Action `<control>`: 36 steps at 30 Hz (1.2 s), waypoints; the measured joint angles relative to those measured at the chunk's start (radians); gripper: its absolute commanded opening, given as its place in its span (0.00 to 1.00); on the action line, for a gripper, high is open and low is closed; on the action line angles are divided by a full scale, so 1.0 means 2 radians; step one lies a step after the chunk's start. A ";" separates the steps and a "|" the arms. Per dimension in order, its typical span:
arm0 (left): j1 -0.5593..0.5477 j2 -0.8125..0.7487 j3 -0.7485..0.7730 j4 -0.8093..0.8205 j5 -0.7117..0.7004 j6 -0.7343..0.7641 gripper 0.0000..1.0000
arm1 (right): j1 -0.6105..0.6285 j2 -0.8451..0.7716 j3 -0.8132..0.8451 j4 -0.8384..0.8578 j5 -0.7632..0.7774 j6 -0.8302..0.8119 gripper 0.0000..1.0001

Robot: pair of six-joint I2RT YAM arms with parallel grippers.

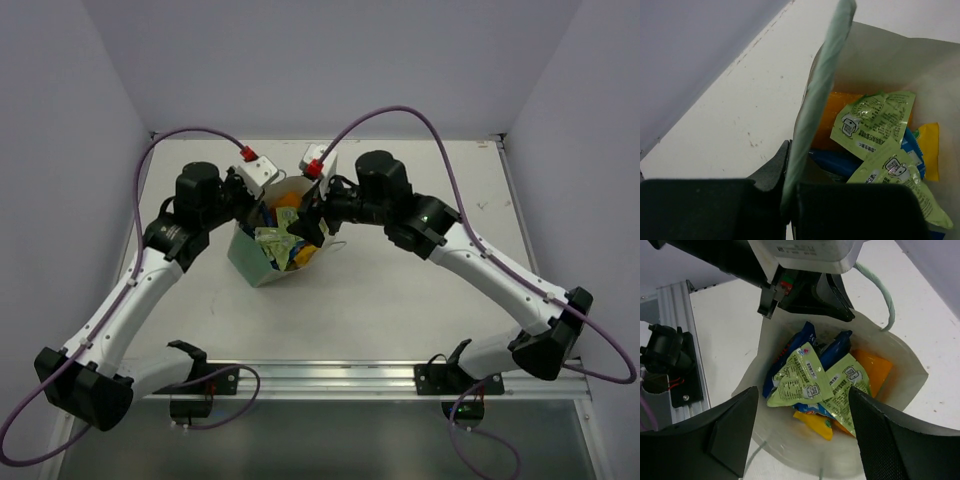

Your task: Take the snacks out of the paper bag

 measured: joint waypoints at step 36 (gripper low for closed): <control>0.000 -0.083 -0.064 0.016 -0.018 -0.043 0.00 | 0.014 0.154 -0.058 0.049 -0.030 0.026 0.31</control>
